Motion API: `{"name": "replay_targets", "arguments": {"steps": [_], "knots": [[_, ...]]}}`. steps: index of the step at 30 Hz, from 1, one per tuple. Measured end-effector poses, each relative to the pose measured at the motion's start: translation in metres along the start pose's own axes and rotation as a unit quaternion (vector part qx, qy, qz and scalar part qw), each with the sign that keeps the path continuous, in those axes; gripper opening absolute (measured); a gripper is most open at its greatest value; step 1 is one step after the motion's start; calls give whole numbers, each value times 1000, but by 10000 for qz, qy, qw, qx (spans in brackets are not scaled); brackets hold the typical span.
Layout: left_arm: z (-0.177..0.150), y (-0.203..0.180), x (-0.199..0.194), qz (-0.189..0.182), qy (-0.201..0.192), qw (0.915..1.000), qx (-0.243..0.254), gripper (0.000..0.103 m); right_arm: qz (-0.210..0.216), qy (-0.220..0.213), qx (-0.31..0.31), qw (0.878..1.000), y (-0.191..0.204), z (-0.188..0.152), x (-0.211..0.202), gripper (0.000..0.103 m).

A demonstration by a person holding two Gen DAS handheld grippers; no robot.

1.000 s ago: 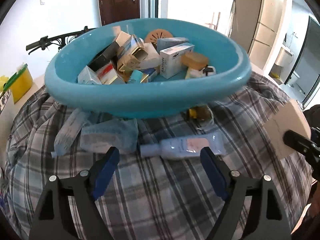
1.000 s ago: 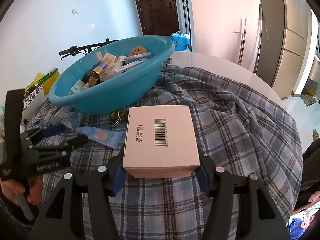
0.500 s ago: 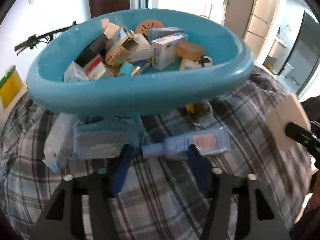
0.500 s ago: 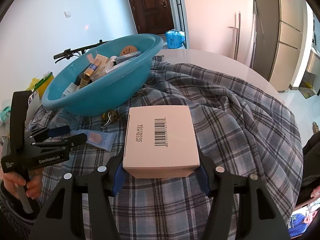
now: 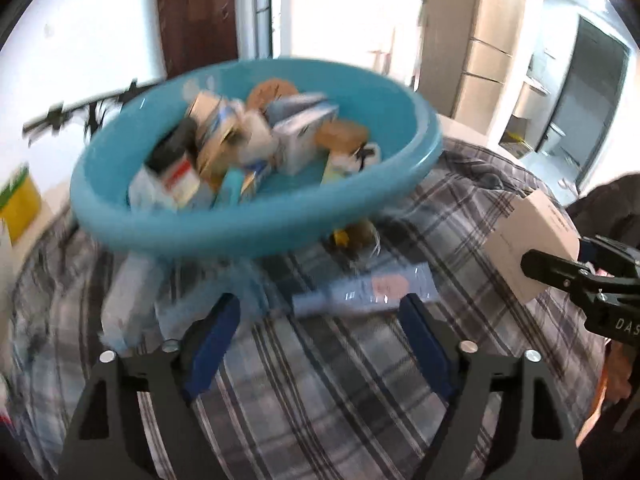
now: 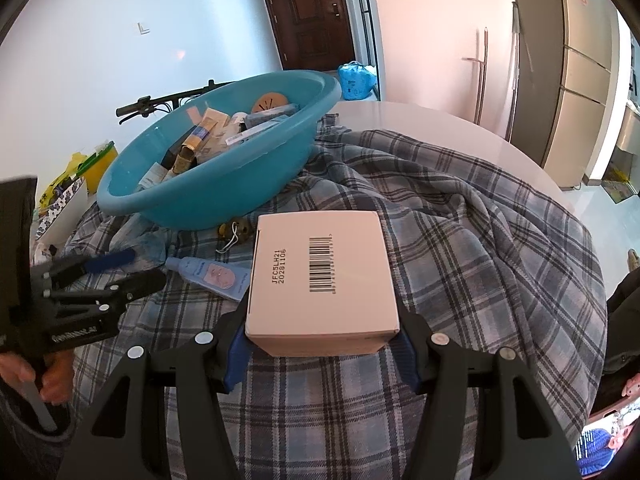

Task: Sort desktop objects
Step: 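Reach the left gripper toward the blue-and-white lotion tube on the cloth, then close the left gripper around the lotion tube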

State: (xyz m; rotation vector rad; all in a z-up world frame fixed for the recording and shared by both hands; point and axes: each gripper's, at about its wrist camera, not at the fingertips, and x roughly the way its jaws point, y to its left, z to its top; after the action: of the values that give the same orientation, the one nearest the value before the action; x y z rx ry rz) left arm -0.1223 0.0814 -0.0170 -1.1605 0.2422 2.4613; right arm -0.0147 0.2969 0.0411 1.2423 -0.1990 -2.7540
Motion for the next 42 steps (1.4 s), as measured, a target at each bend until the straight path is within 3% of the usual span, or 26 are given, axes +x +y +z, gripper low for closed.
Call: {"name": "replay_targets", "arguments": {"steps": [4, 8, 15, 22, 26, 28, 34, 36, 38, 40, 42], "knots": [[8, -4, 15, -98, 304, 9994, 163, 84, -38, 7, 81, 10000, -6, 0, 2, 58], [10, -5, 30, -394, 447, 9982, 19, 84, -71, 33, 171, 9998, -13, 0, 4, 58], [14, 4, 49, -592, 554, 9964, -263, 84, -63, 51, 147, 9999, -15, 1, 5, 58], [2, -5, 56, -894, 988, 9910, 86, 84, -65, 40, 140, 9999, -13, 1, 3, 58], [-7, -7, 43, -1536, 1120, 9817, 63, 84, -50, 42, 118, 9999, -11, 1, 3, 58], [-12, -14, 35, -1641, 1077, 9803, 207, 84, -23, 53, 128, 9999, -10, 1, 4, 58], [-22, -36, 16, -1636, 1054, 9794, 533, 84, -9, 29, 96, 9999, -8, -1, 1, 58], [-22, -43, 14, -1211, 937, 9858, 685, 84, -22, 26, 109, 9999, -10, -1, 0, 58], [-21, -46, 19, -743, 844, 9905, 791, 76, -37, 29, 119, 9999, -10, -1, 0, 58], [-14, -45, 32, -684, 1014, 9901, 695, 57, -34, 28, 117, 9999, -10, -2, -1, 58], [-13, -44, 44, -718, 1148, 9889, 606, 49, -35, 26, 97, 9999, -10, -2, -2, 58]]}}
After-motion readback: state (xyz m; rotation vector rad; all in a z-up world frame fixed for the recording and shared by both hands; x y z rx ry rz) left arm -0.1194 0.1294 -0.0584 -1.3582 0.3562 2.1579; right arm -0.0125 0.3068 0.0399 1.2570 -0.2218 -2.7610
